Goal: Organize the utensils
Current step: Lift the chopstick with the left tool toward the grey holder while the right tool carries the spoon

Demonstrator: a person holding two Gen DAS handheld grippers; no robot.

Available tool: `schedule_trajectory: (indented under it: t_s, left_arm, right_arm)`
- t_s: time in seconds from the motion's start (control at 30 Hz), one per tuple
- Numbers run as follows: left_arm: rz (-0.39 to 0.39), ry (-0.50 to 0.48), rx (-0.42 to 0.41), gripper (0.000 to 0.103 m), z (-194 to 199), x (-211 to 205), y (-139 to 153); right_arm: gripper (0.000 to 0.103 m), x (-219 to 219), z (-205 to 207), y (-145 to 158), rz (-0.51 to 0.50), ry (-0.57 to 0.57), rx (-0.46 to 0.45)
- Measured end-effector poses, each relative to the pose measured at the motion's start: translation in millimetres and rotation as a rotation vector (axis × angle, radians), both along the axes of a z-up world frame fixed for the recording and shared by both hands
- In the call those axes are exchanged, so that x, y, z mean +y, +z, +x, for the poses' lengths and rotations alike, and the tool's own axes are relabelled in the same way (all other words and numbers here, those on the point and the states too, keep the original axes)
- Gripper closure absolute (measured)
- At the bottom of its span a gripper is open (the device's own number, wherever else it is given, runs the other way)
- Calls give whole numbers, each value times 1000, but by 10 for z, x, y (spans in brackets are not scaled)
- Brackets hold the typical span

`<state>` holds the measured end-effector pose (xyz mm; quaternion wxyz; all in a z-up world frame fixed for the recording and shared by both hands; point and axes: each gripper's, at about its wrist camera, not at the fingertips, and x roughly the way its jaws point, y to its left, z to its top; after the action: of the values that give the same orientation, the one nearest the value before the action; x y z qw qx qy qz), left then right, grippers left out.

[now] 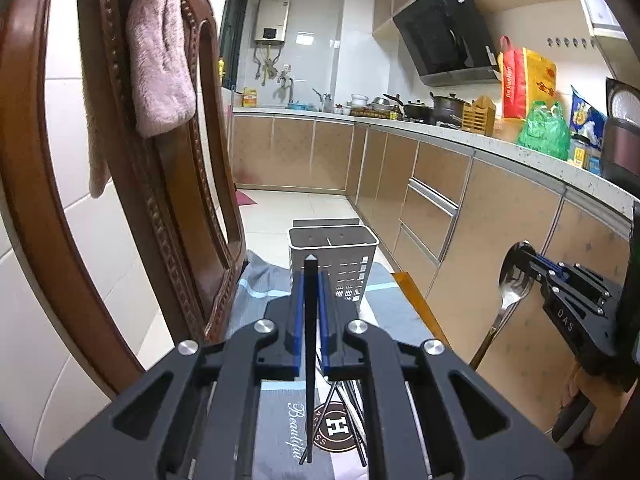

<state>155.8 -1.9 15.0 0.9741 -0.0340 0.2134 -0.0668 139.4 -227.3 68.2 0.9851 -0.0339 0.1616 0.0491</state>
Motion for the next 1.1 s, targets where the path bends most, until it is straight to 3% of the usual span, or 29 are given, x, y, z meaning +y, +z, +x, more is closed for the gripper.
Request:
schedule_trajectory:
  t_s: [1.1]
  left_arm:
    - [9,-20,40,96,187,-67,-106]
  right_arm:
    - [98,-38,79,-96,26,-13,8]
